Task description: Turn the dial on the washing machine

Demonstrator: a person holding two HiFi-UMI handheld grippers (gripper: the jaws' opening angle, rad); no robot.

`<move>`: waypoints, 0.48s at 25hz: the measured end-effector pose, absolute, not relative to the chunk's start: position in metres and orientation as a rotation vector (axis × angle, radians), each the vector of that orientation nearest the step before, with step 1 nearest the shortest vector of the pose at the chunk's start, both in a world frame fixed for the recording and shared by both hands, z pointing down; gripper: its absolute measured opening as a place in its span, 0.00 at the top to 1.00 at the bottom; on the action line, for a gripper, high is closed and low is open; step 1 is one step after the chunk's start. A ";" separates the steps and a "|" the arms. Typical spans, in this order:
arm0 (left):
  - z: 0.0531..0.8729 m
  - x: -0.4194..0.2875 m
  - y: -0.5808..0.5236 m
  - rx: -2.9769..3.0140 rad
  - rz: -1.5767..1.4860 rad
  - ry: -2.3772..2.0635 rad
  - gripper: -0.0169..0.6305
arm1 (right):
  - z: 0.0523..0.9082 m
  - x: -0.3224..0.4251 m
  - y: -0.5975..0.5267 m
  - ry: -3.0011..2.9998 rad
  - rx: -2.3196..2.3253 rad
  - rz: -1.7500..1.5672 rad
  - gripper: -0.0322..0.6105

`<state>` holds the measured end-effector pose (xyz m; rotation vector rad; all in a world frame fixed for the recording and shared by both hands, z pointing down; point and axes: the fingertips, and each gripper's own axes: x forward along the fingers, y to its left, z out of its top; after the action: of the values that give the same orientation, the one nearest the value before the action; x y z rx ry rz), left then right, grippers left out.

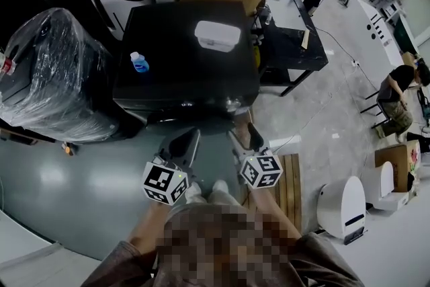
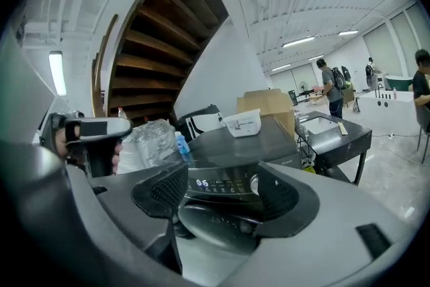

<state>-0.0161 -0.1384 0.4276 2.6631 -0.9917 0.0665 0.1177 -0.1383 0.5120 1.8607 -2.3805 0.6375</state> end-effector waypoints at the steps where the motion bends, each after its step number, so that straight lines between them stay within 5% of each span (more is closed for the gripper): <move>1: 0.428 -0.015 -0.139 2.660 0.066 -0.992 0.99 | 0.517 0.120 -0.144 -2.370 1.860 0.646 0.50; 12: 0.438 -0.014 -0.139 2.622 0.081 -1.024 0.99 | 0.594 0.144 -0.211 -2.213 1.848 0.734 0.50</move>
<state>-0.0138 -0.1394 0.4379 2.6224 -1.0238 0.0808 0.1435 -0.2109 0.5936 1.8482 -2.2132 0.7336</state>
